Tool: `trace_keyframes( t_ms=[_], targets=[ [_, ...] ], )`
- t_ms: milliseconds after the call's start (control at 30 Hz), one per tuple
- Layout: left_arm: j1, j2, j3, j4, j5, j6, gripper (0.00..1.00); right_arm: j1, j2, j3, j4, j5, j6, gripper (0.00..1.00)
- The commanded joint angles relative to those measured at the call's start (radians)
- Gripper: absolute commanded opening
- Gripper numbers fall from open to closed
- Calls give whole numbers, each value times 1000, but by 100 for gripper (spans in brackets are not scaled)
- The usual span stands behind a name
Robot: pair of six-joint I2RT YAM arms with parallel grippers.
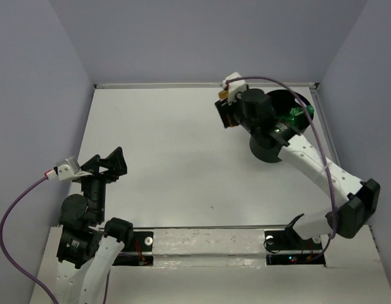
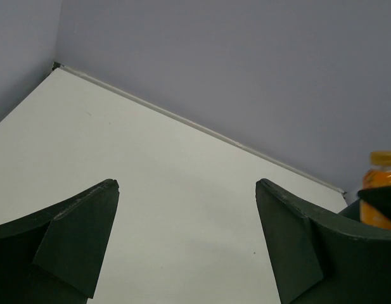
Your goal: Put the plastic bottles in the bin
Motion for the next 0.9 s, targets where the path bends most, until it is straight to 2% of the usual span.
trace_keyframes(
  t_ms=[0, 33, 167, 333, 567, 633, 667, 867],
  targets=[
    [-3, -11, 4, 50, 7, 12, 99, -126, -150, -49, 284, 249, 96, 48],
    [-3, -14, 4, 49, 8, 12, 99, -184, -164, -53, 289, 254, 112, 48],
    [-6, -19, 4, 49, 7, 12, 99, -291, -162, -62, 303, 299, 126, 48],
    [-9, -22, 4, 50, 4, 12, 99, -341, -167, -109, 294, 294, 191, 51],
    [-12, -13, 7, 49, 1, 12, 99, -387, -201, -177, 254, 311, 287, 61],
    [-12, -10, 5, 49, 1, 12, 99, -396, -205, -181, 220, 300, 318, 66],
    [-12, -10, 5, 47, -1, 12, 99, -396, -210, -181, 202, 300, 333, 74],
    [-12, -4, 7, 41, -15, 9, 99, -407, -233, -160, 140, 279, 375, 97]
  ],
)
